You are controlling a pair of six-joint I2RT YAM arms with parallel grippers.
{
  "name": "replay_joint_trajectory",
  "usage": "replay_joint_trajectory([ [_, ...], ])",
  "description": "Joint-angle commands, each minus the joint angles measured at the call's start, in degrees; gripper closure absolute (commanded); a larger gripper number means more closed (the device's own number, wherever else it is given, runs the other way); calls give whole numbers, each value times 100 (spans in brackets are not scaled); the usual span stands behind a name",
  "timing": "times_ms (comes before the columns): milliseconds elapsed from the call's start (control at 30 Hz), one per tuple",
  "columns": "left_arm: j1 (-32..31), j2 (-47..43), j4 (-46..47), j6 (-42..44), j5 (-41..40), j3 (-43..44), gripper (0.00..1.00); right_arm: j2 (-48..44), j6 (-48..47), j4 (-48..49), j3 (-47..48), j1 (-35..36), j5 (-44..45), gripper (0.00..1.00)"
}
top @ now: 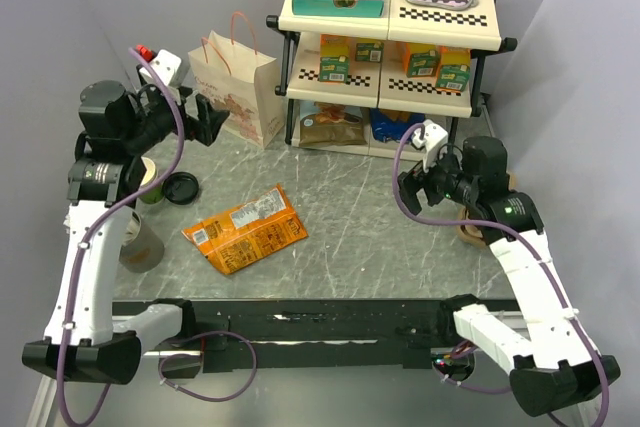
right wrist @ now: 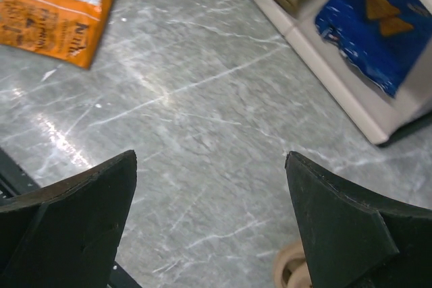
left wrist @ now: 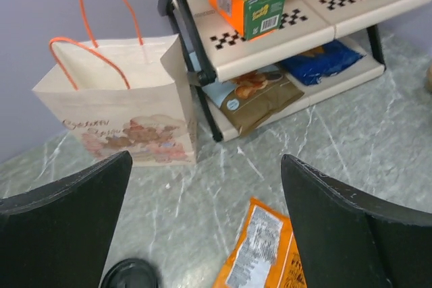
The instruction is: Pack the takeout coffee
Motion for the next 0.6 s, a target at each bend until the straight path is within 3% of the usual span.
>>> replay_joint_trajectory([
  [0,-21,-86,-1103,763,-600,214,6,98,-95,76,254,218,-290,4],
  [300,-21,326,-2676,1203,-2103,574,27,292,124,164,324,517,-378,4],
  [433,-12,1106,-3309,1353,-2700,899,26,284,353,234,202,640,-597,4],
  [567,251,1925,-3696,1082,-2825,1364,31,275,371,121,52,824,-738,4],
])
